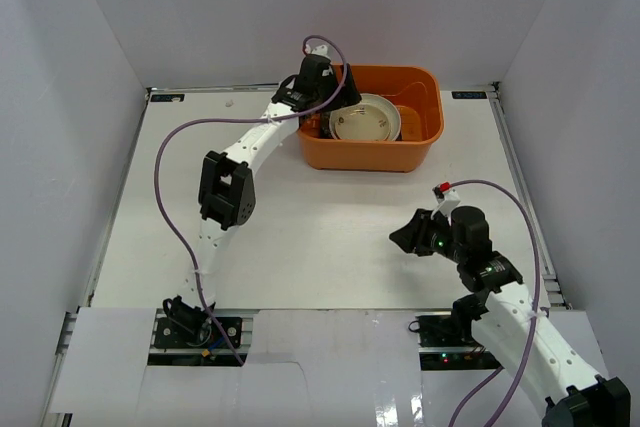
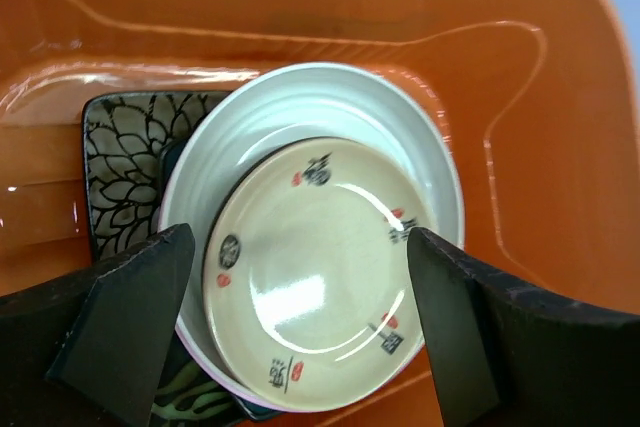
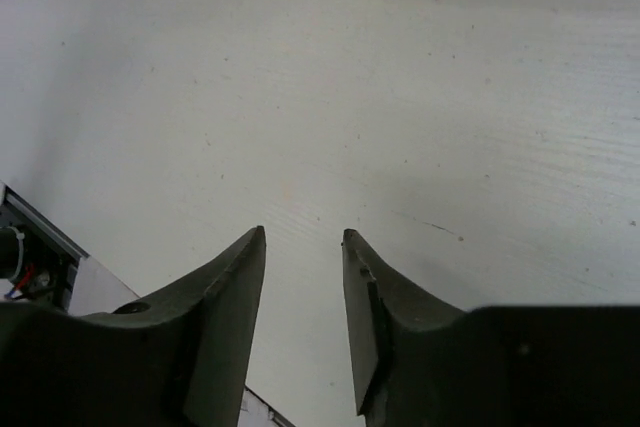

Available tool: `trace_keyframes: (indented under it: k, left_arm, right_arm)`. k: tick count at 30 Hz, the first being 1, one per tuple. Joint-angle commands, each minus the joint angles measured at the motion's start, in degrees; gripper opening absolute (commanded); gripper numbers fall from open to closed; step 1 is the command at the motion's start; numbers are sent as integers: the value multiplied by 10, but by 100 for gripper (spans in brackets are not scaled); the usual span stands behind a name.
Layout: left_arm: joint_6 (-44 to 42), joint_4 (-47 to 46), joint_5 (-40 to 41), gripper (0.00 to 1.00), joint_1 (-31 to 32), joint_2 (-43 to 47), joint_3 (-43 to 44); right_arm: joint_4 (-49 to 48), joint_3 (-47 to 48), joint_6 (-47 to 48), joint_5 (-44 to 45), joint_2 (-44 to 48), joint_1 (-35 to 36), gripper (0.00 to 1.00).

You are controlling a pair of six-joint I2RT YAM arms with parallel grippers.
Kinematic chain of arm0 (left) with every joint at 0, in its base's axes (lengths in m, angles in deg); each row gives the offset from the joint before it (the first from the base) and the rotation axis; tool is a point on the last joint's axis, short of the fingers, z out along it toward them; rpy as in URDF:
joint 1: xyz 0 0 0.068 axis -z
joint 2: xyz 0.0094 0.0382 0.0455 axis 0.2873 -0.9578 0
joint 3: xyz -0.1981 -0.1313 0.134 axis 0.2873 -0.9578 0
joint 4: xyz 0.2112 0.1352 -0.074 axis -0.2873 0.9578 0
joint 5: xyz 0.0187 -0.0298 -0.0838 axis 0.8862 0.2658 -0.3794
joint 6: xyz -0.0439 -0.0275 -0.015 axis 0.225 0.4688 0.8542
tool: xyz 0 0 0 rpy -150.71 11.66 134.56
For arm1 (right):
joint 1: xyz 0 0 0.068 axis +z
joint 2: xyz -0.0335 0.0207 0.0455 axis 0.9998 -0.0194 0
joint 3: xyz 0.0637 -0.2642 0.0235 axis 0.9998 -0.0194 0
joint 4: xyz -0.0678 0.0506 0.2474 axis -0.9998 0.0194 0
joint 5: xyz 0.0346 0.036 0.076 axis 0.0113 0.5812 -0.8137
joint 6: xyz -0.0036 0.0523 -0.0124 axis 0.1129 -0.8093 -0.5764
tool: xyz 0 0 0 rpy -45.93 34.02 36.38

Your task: Place the plates into the plastic bin on the countertop

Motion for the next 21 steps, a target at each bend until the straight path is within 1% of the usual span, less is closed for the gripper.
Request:
trace_keyframes:
  k: [1,2,3,4,5,6,7,8,9,10,11,12,13,14,15,16,17,18,19,20,21]
  left_arm:
    - [-26,-21,-28,98,1,123,12]
    - [-31,-23,-34,98,1,140,2]
    - [-37,-27,-37,98,2,158,-7]
    - [-57,-29,-42,98,8,202,-18]
    - [-67,-30,-42,98,11,225,-33]
    - [-77,-30,-43,98,15,251,-72]
    - [-89,-30,-43,98,26,310,-99]
    - [-108,-30,-40,98,30,340,-130]
    - [-118,-32,-39,98,35,372,-194]
    - [-127,-33,-37,98,43,407,-230]
    - [-136,-35,-28,98,45,478,-266]
    - [-147,-36,-21,98,47,514,-339]
    - [-149,-36,-13,98,50,553,-378]
    - [-149,-36,-5,98,49,631,-417]
    - [-144,-40,9,98,50,672,-457]
    - [-142,-44,34,98,51,751,-533]
    - [-138,-44,34,98,50,752,-567]
    - [-129,-41,53,98,51,825,-600]
    - [-123,-38,60,98,50,859,-657]
    - [-118,-28,72,98,50,891,-682]
    - [-114,-22,80,98,50,945,-704]
  right_arm:
    - [5,58,16,25,2,3,46]
    - [9,77,23,37,3,3,51]
    - [16,88,27,46,3,3,54]
    - [18,107,33,65,5,3,59]
    - [19,116,33,75,7,3,61]
    - [19,124,33,84,10,3,65]
    - [19,131,30,107,14,3,76]
    - [16,141,16,122,24,3,85]
    - [12,144,10,134,32,3,99]
    - [3,147,5,152,39,3,90]
    - [2,150,2,175,53,3,90]
    - [1,162,3,188,60,3,90]
    - [1,169,8,210,72,3,90]
    - [4,178,16,221,75,3,90]
    - [10,200,34,235,81,3,90]
    - [23,214,43,267,88,3,90]
    - [28,227,53,283,90,3,90]
    - [34,250,60,298,92,2,90]
    - [37,260,73,321,97,2,90]
    - [40,267,76,334,98,2,90]
    - [39,273,80,340,99,3,90]
